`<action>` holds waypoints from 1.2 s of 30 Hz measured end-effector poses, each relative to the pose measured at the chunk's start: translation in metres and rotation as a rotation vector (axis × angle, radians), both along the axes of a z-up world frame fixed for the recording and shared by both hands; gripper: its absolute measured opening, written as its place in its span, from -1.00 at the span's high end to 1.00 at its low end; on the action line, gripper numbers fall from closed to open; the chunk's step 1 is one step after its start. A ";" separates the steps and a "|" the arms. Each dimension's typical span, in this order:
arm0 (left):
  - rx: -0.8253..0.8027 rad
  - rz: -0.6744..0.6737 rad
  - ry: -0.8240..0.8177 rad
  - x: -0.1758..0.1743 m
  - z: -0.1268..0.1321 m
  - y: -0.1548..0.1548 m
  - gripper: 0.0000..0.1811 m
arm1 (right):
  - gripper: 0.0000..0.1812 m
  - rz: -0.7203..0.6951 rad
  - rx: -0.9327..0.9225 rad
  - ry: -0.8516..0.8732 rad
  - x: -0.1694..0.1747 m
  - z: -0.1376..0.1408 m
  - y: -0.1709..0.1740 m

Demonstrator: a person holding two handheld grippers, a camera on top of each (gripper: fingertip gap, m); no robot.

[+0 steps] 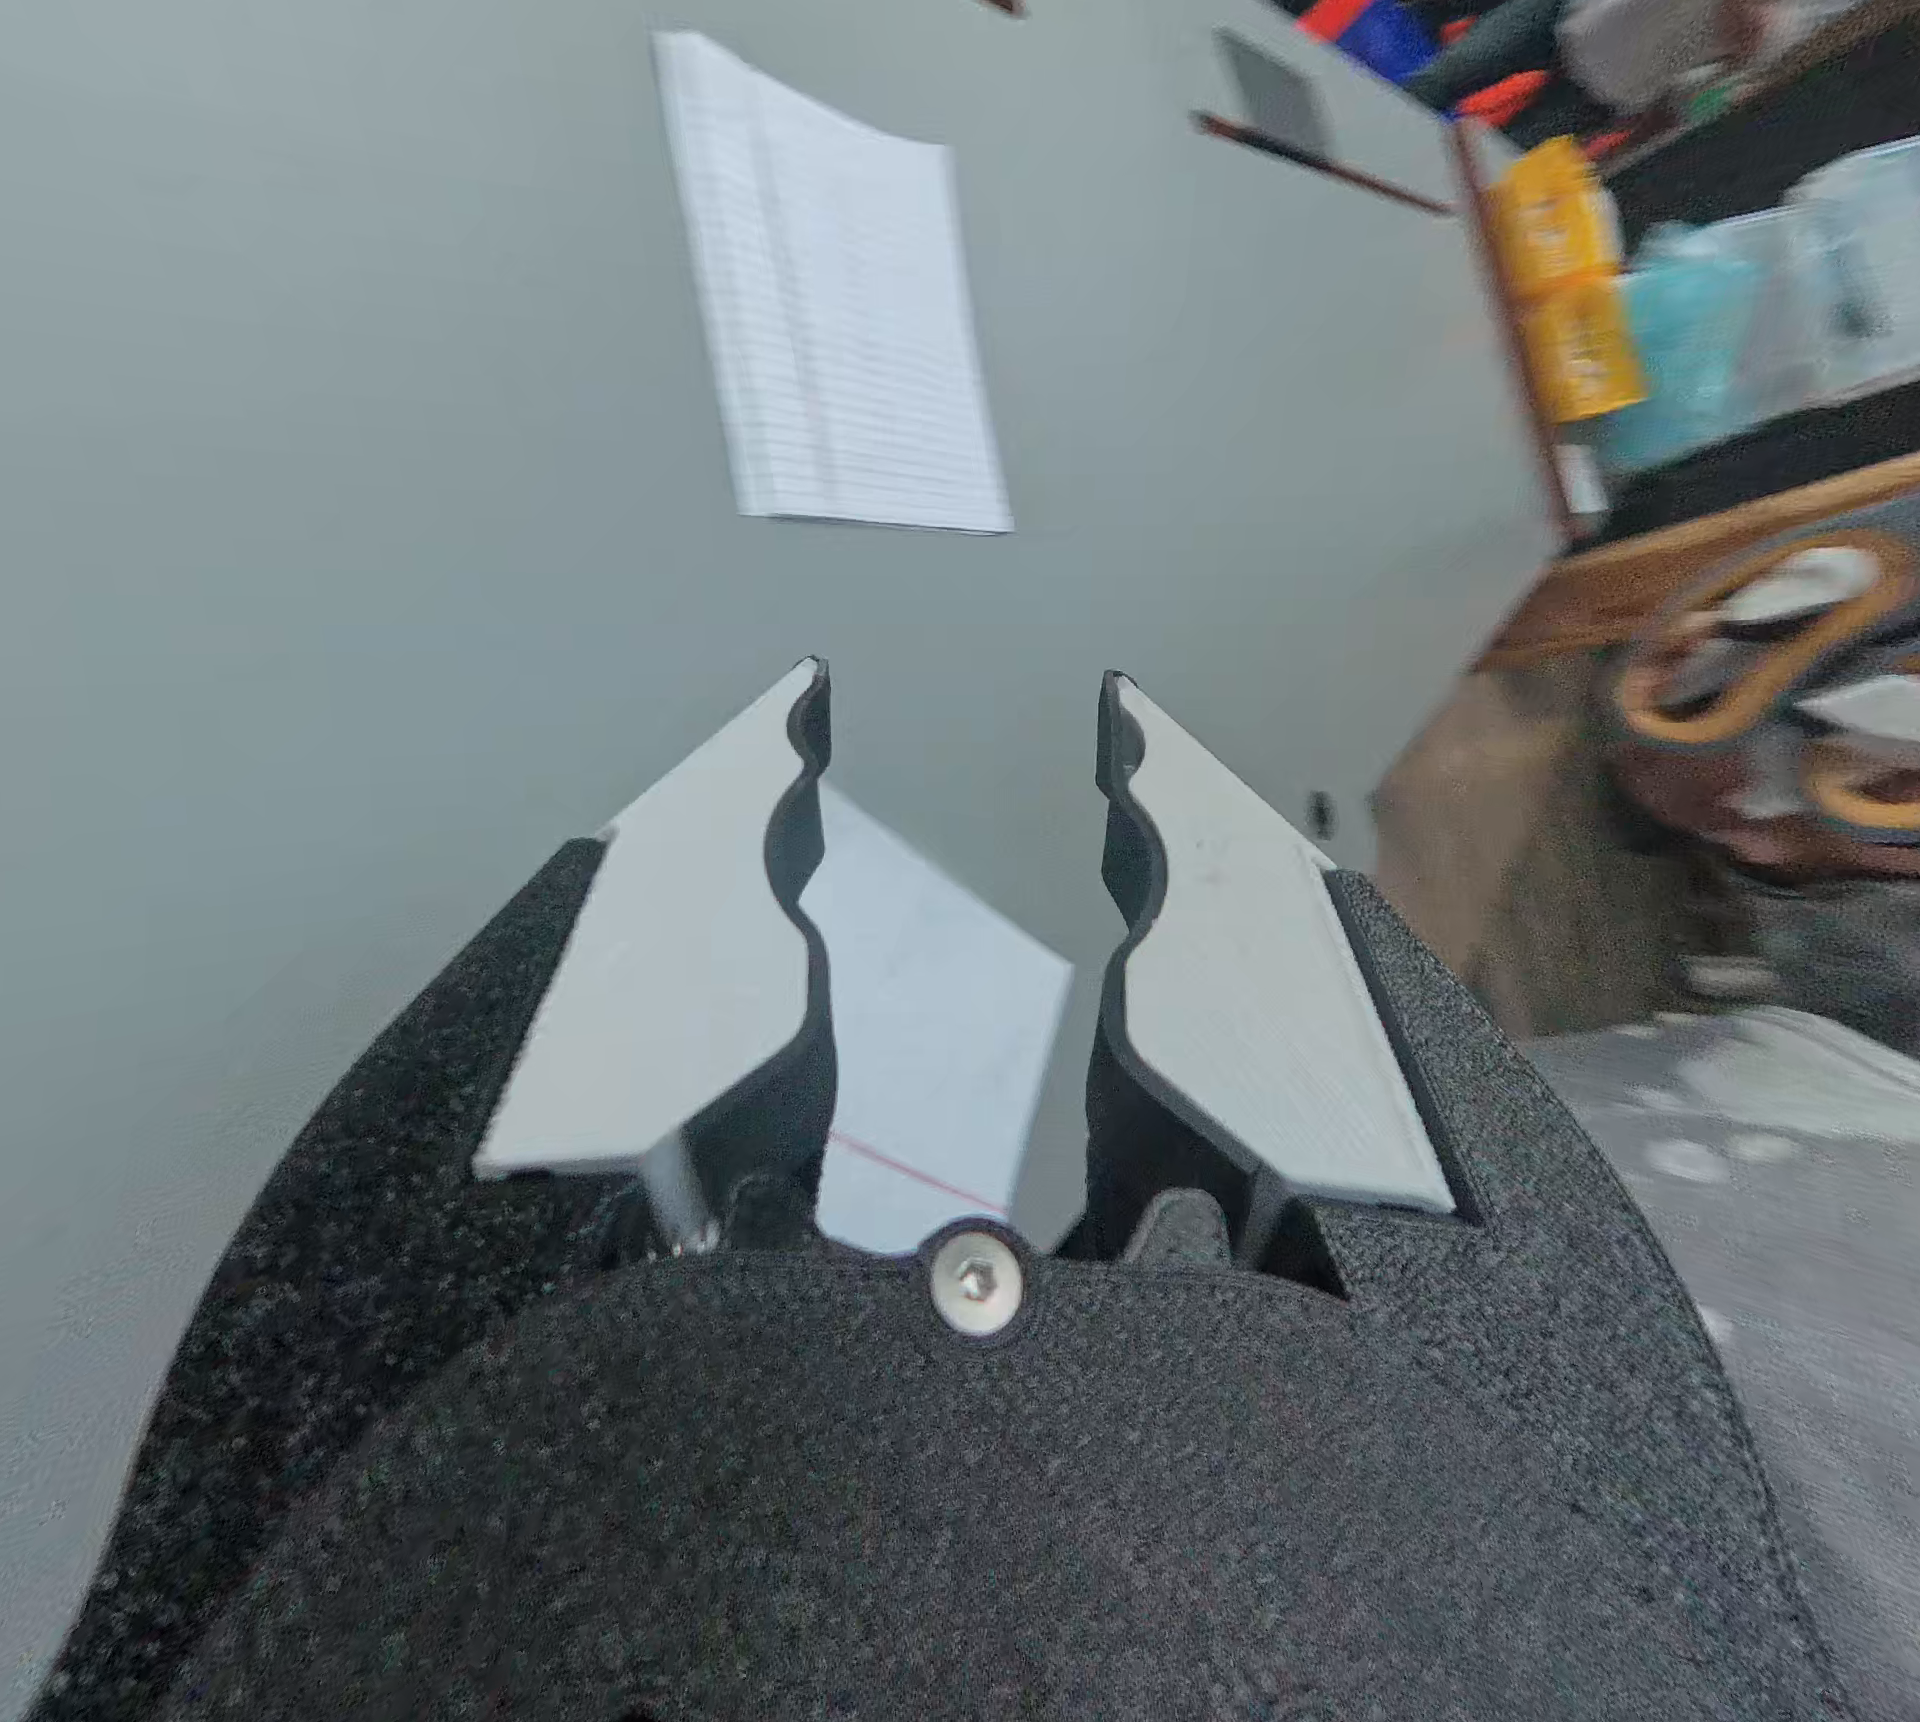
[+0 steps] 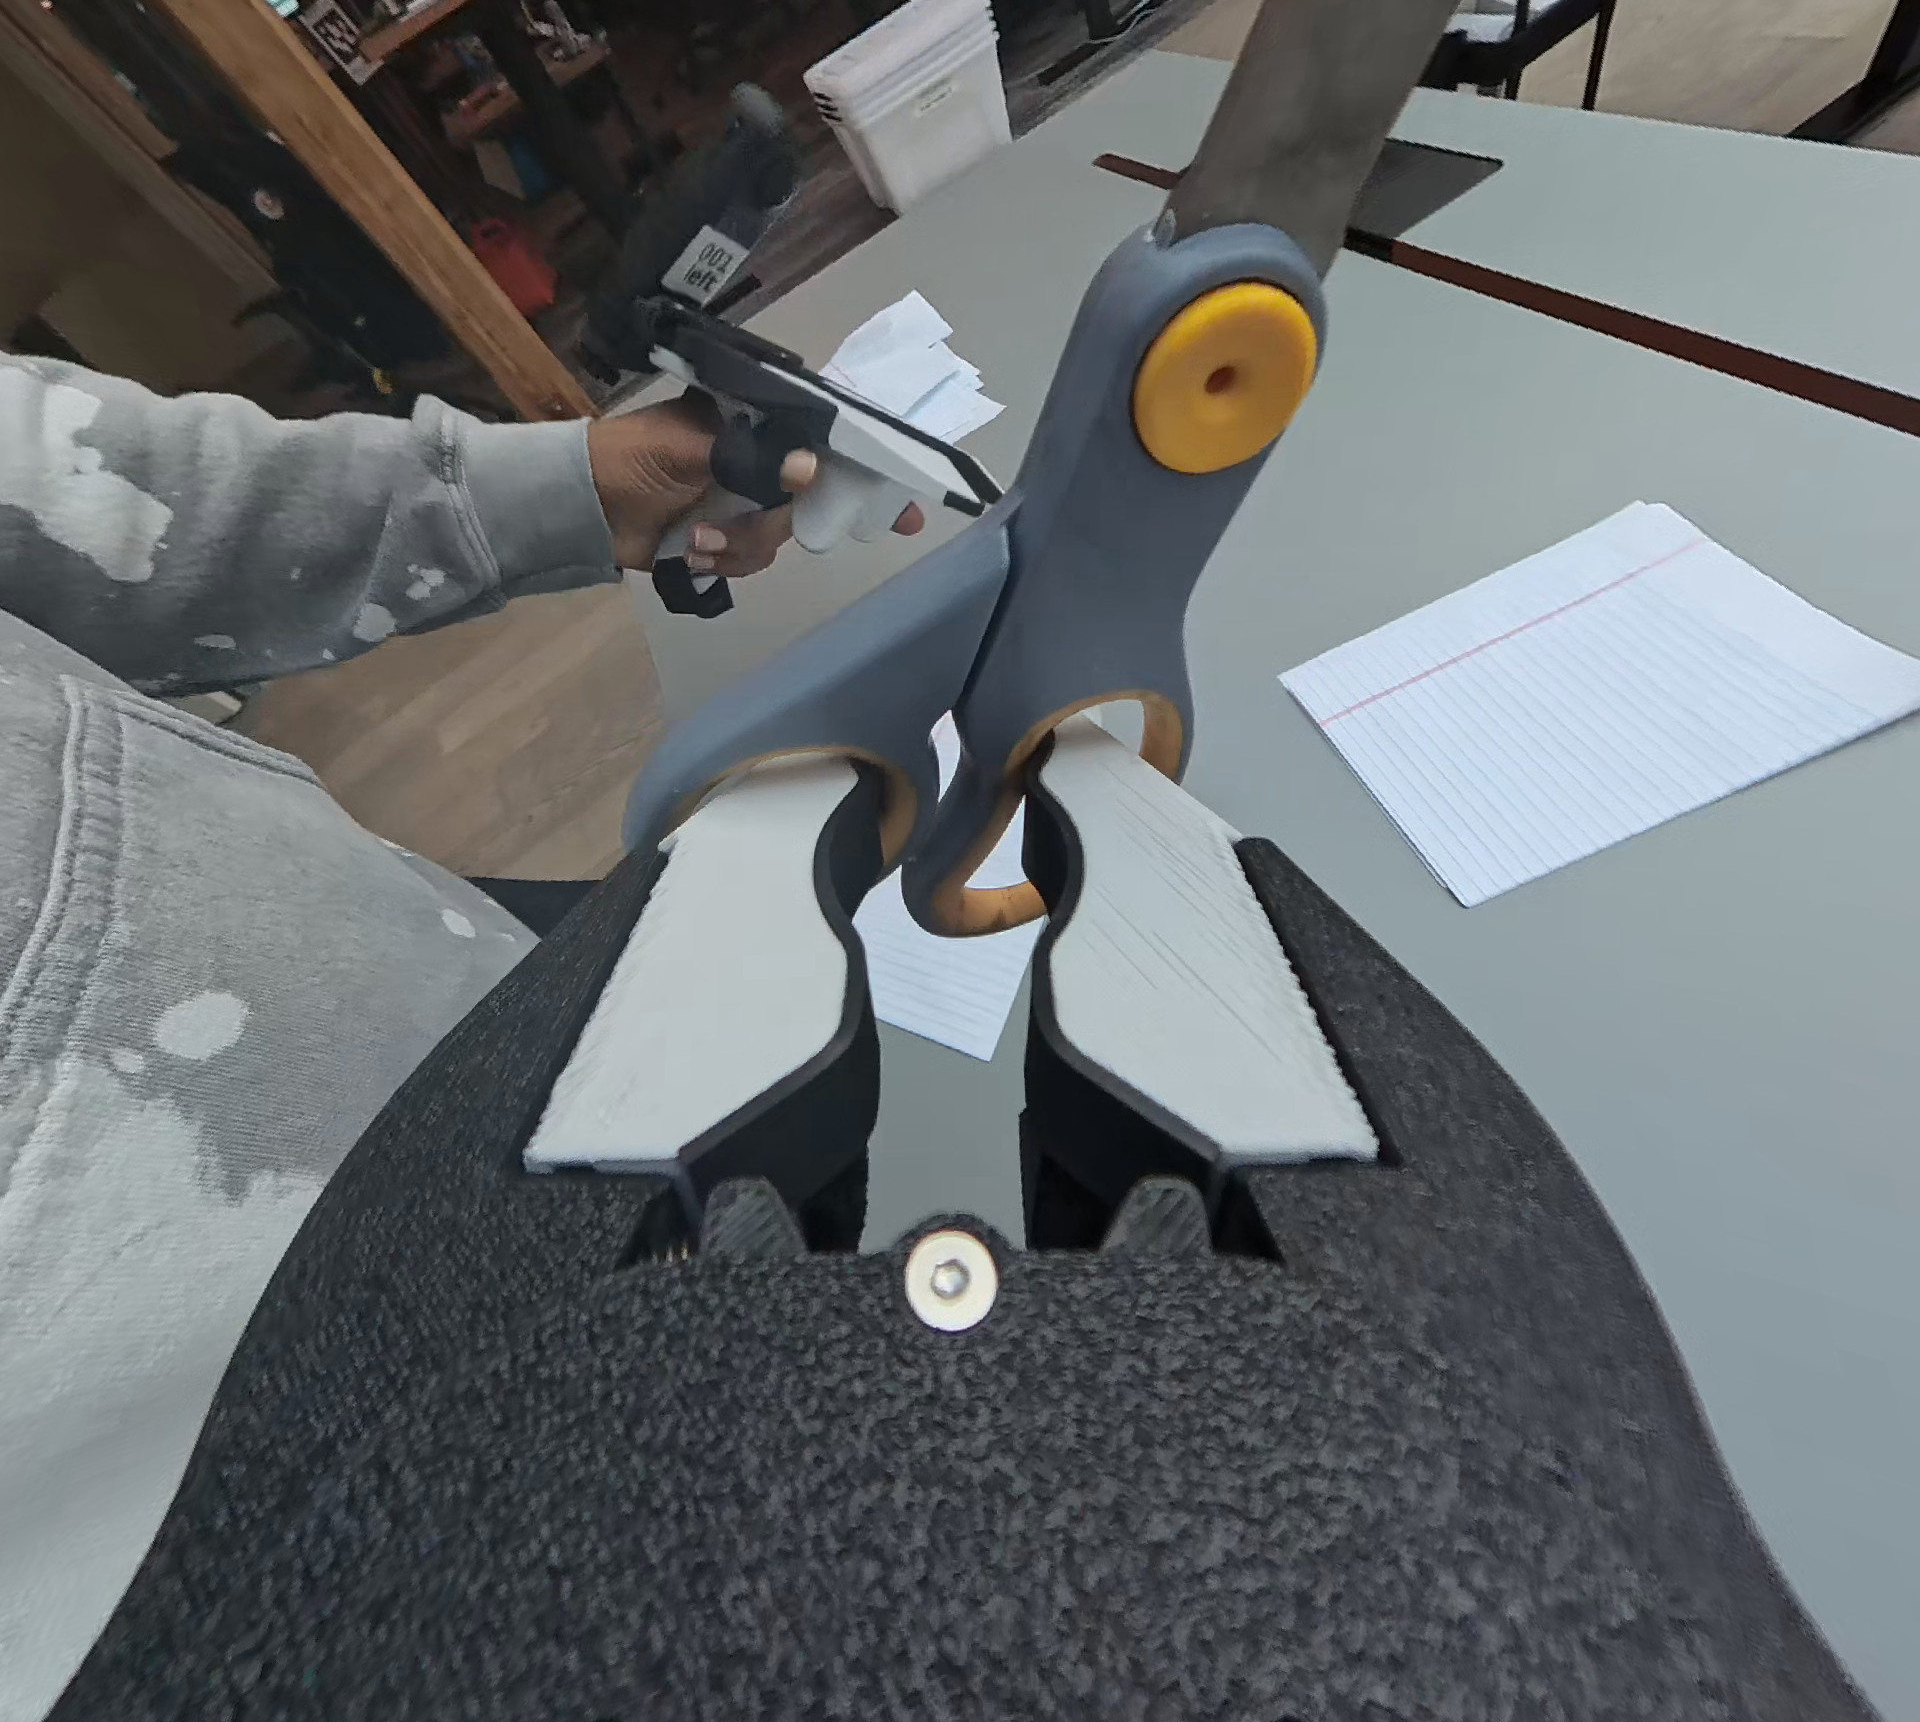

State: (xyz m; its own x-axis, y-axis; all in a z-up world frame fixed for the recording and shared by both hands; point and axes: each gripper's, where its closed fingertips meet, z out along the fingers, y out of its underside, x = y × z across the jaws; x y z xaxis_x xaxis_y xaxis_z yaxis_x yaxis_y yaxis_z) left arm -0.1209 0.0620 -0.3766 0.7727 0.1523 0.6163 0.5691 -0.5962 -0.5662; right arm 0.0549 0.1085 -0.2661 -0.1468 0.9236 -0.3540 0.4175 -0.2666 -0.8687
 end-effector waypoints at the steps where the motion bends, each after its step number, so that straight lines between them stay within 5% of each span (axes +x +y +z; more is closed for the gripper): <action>1: 0.078 -0.058 -0.120 0.021 0.028 0.007 0.44 | 0.78 0.017 0.012 -0.003 -0.005 0.002 -0.009; 5: 0.309 -0.247 -0.277 0.086 0.133 0.019 0.49 | 0.78 0.059 0.089 -0.022 -0.031 0.010 -0.040; 8: 0.304 -0.338 -0.235 0.117 0.173 0.016 0.51 | 0.78 0.004 0.213 -0.107 -0.053 0.006 -0.051; 16: 0.139 -0.283 -0.039 0.113 0.157 -0.010 0.82 | 0.78 -0.176 0.497 -0.291 -0.086 -0.005 -0.078; 25: 0.193 -0.151 -0.378 0.100 0.169 -0.032 0.83 | 0.73 -0.416 0.610 -0.358 -0.094 0.006 -0.085; 36: 0.182 -0.162 -0.380 0.112 0.172 -0.029 0.80 | 0.72 -0.376 0.574 -0.413 -0.087 0.001 -0.081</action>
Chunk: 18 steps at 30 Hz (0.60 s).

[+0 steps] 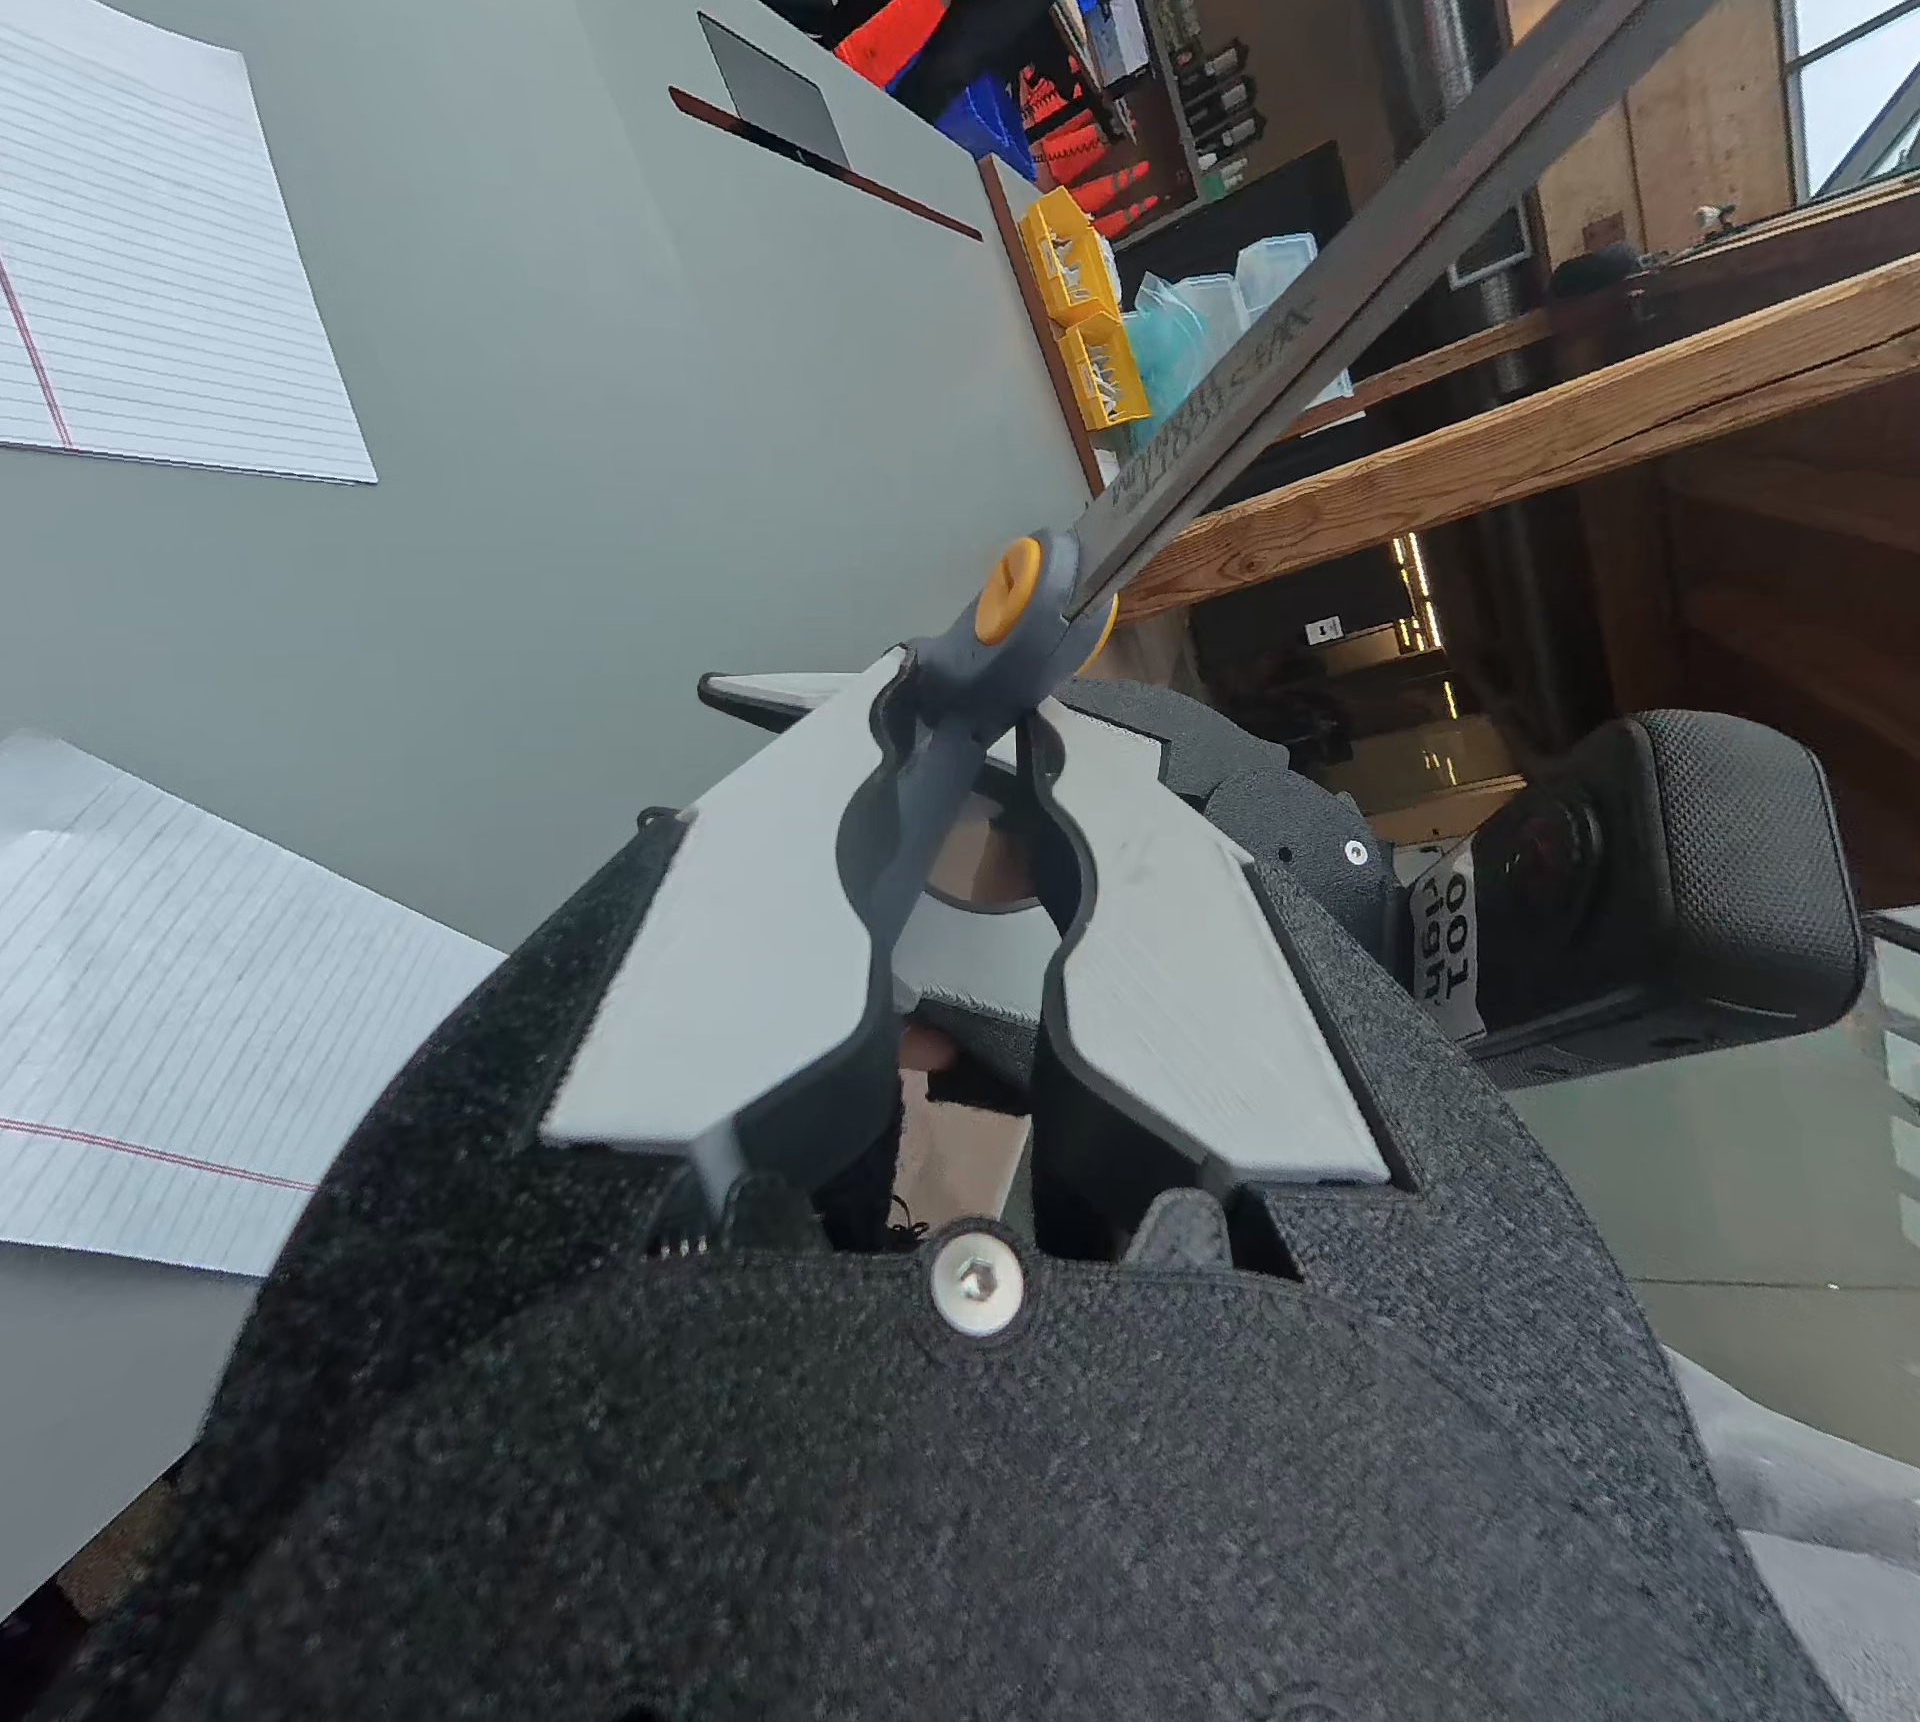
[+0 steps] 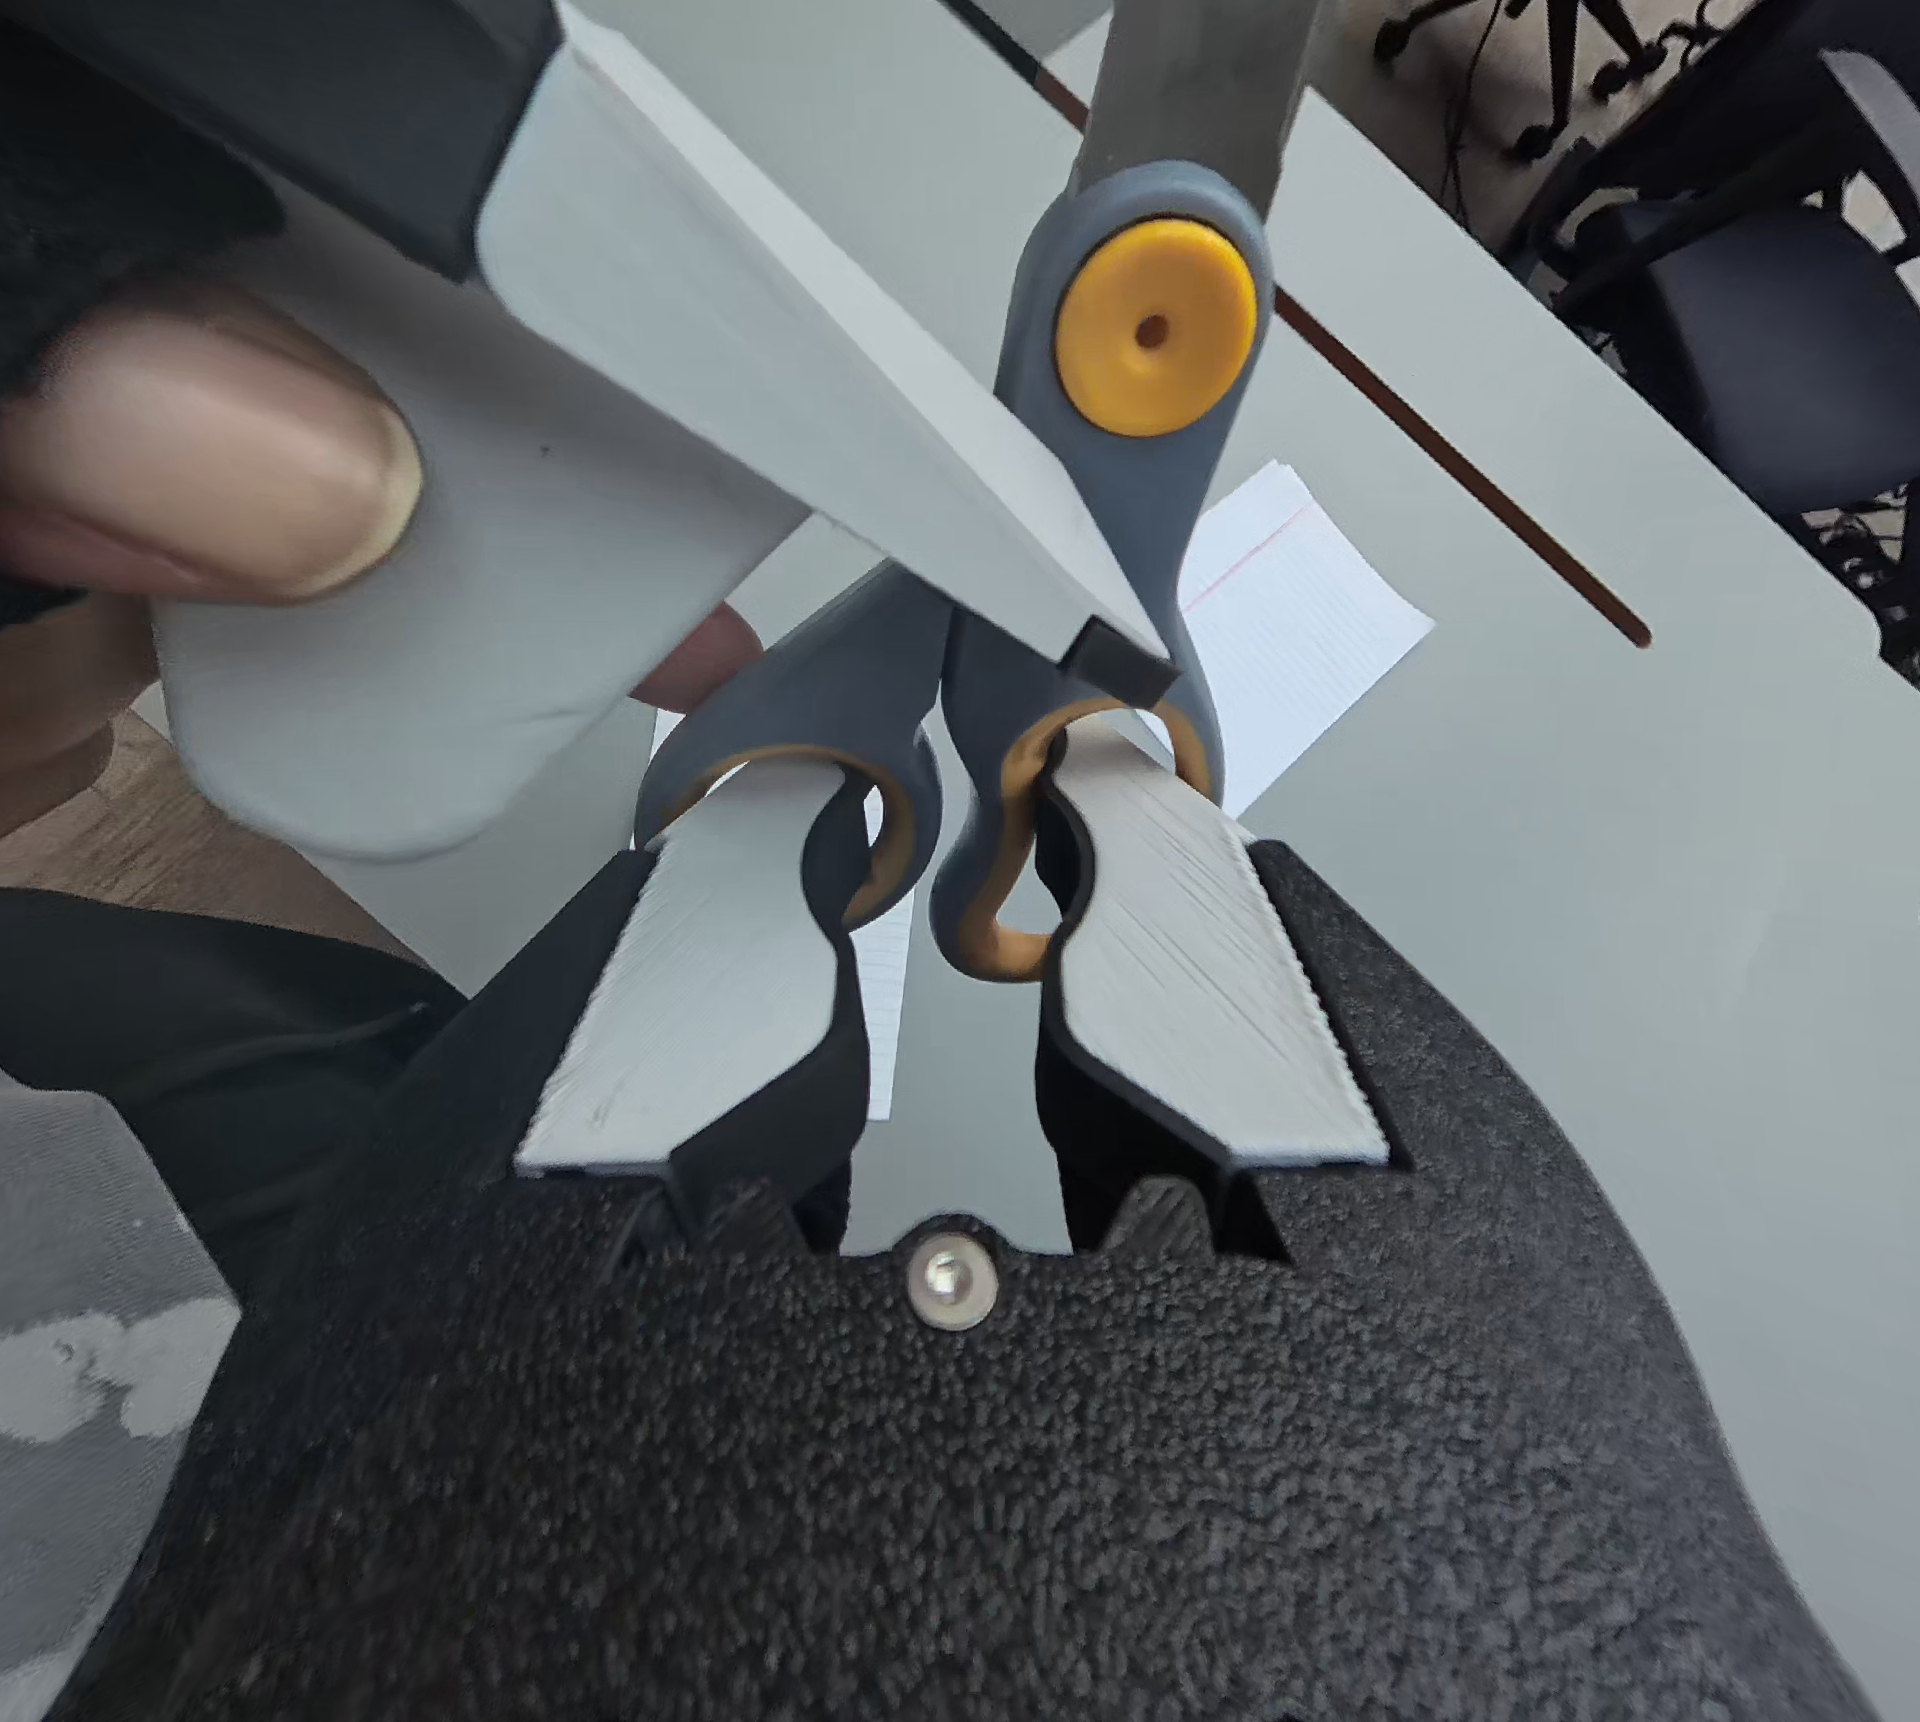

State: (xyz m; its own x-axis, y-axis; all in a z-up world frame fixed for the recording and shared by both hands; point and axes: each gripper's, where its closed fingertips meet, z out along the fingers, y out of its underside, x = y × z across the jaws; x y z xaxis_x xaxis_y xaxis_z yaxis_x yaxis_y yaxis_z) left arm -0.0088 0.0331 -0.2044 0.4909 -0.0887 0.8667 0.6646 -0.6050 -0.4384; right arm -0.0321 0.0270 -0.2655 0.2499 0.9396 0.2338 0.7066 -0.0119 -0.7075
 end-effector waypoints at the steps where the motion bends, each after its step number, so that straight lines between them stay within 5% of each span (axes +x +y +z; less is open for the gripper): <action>1: 0.008 -0.006 -0.004 0.002 0.002 0.000 0.80 | 0.73 0.023 0.004 0.032 0.001 0.003 0.001; 6: 0.113 -0.089 0.006 0.010 0.008 0.001 0.69 | 0.77 0.068 -0.047 0.108 0.013 -0.004 0.002; 9: 0.161 -0.052 0.090 -0.019 -0.001 -0.004 0.58 | 0.77 0.067 -0.137 0.091 0.045 -0.026 0.005; 14: -0.114 0.023 0.504 -0.095 -0.123 -0.029 0.48 | 0.77 0.136 -0.231 0.012 0.108 -0.066 0.007; 18: -0.380 -0.047 0.590 -0.107 -0.221 -0.058 0.46 | 0.77 0.234 -0.296 -0.025 0.141 -0.084 0.003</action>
